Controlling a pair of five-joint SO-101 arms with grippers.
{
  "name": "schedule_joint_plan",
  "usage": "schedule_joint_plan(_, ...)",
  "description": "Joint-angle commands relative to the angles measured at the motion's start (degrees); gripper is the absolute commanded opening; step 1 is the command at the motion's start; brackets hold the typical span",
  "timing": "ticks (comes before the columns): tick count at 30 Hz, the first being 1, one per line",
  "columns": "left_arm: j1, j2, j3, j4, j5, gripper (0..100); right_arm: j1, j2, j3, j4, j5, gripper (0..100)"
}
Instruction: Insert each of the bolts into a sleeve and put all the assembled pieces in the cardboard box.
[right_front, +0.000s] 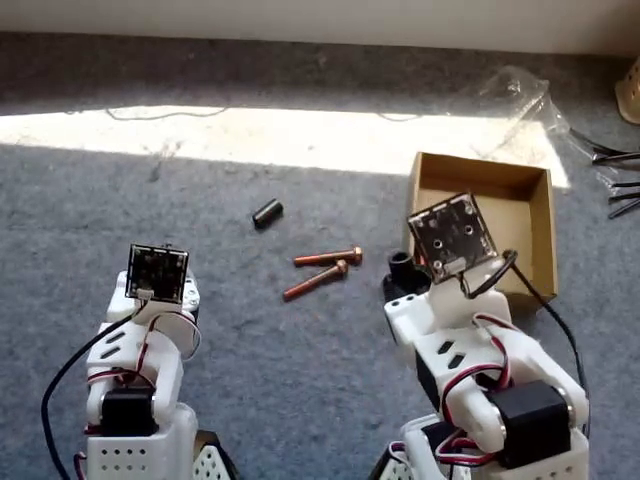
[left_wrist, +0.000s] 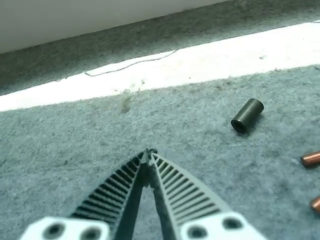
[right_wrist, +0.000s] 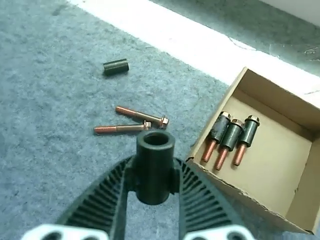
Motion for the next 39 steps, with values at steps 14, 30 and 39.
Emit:
schedule_joint_plan(14,1.3,-0.6,-3.4,4.0,-4.1,1,9.4,-13.7,31.0,-24.9,-0.5,0.4)
schedule_joint_plan(30,9.9,13.6,-19.8,12.6,-8.1,1,9.4,-34.3,46.6,-29.1,-5.3,0.4)
schedule_joint_plan(39,20.6,39.3,-35.1,12.9,-8.1,1,13.5,-35.0,47.6,-29.4,-9.5,0.4)
